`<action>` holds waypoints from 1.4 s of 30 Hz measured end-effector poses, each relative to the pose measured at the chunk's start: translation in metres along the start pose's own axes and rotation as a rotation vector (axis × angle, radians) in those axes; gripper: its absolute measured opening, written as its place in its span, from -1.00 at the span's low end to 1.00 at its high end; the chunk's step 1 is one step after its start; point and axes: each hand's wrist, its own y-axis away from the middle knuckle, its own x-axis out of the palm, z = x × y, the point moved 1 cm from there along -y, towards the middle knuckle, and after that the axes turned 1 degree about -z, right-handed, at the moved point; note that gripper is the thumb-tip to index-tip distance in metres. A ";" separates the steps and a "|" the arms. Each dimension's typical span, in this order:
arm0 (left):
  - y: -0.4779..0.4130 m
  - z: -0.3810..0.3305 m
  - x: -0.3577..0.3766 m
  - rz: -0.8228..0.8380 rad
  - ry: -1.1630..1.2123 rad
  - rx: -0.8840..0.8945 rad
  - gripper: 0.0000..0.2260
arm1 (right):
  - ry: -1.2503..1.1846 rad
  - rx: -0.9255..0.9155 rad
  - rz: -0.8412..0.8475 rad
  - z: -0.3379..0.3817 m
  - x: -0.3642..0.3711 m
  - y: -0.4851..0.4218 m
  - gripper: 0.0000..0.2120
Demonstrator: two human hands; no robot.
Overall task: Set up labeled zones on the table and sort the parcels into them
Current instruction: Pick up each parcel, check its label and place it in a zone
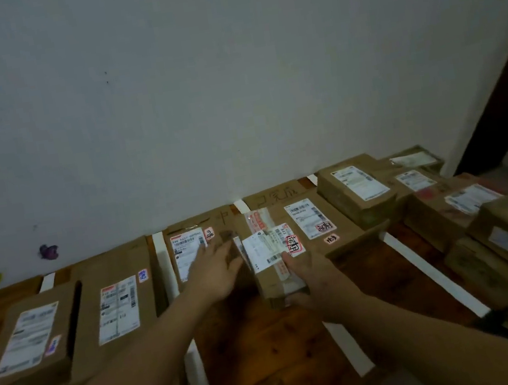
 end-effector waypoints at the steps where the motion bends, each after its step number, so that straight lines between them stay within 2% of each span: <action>1: -0.008 0.006 0.002 0.024 -0.129 -0.066 -0.47 | 0.004 -0.022 0.022 -0.006 0.000 -0.009 -0.18; 4: -0.021 0.014 0.008 0.100 -0.245 -0.198 -0.38 | -0.017 -0.067 0.052 -0.015 0.002 -0.035 -0.19; 8: -0.031 0.017 0.012 0.162 -0.296 -0.277 -0.43 | -0.017 -0.098 0.084 -0.016 0.008 -0.070 -0.22; 14: -0.042 0.022 0.007 0.223 -0.378 -0.246 -0.45 | -0.046 -0.070 0.195 -0.020 0.032 -0.116 -0.23; 19: -0.043 0.020 0.010 0.209 -0.398 -0.245 -0.46 | -0.052 -0.053 0.268 -0.018 0.044 -0.136 -0.22; 26: -0.044 0.022 0.000 0.276 -0.378 -0.254 -0.43 | 0.032 -0.065 0.414 -0.014 0.019 -0.160 -0.01; 30: -0.042 0.019 -0.018 0.297 -0.190 -0.276 -0.41 | 0.031 -0.112 0.351 0.007 -0.009 -0.168 -0.08; 32: -0.041 0.021 -0.032 0.265 -0.036 -0.318 -0.39 | 0.039 -0.147 0.312 0.027 -0.026 -0.169 -0.12; 34: -0.036 0.027 -0.050 0.203 0.016 -0.336 -0.39 | 0.057 -0.192 0.259 0.051 -0.042 -0.171 -0.15; 38: -0.010 0.049 -0.101 0.062 -0.048 -0.309 -0.38 | 0.116 -0.247 0.180 0.107 -0.066 -0.175 -0.13; 42: 0.040 0.103 -0.157 -0.017 -0.138 -0.360 -0.34 | 0.119 -0.295 0.129 0.182 -0.077 -0.160 -0.16</action>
